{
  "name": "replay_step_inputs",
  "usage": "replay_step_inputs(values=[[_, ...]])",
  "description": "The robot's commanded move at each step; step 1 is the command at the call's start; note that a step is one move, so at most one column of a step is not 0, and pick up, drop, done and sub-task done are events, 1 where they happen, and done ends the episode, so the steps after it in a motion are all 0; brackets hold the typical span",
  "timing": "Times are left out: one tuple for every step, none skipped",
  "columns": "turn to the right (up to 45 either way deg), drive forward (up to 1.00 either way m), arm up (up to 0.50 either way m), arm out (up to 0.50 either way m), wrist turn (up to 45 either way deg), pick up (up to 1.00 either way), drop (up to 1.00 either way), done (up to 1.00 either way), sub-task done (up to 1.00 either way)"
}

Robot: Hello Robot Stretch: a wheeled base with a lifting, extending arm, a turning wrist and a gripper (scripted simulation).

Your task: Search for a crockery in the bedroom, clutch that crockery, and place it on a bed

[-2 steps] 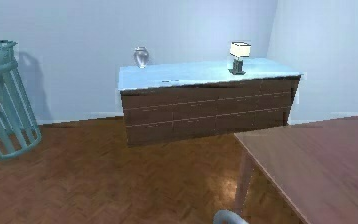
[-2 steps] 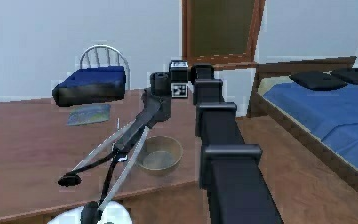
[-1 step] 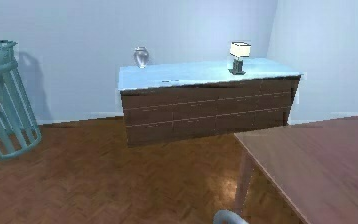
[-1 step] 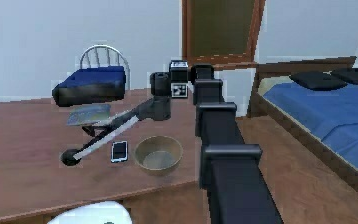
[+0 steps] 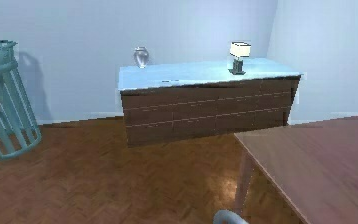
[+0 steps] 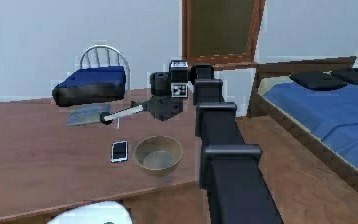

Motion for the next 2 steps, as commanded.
replay_step_inputs(values=[[0.0, 0.0, 0.0, 0.0, 21.0, 0.0, 0.0, 0.0, 0.0], [0.0, 0.0, -0.26, 0.0, 0.0, 0.0, 0.0, 0.0, 0.0]])
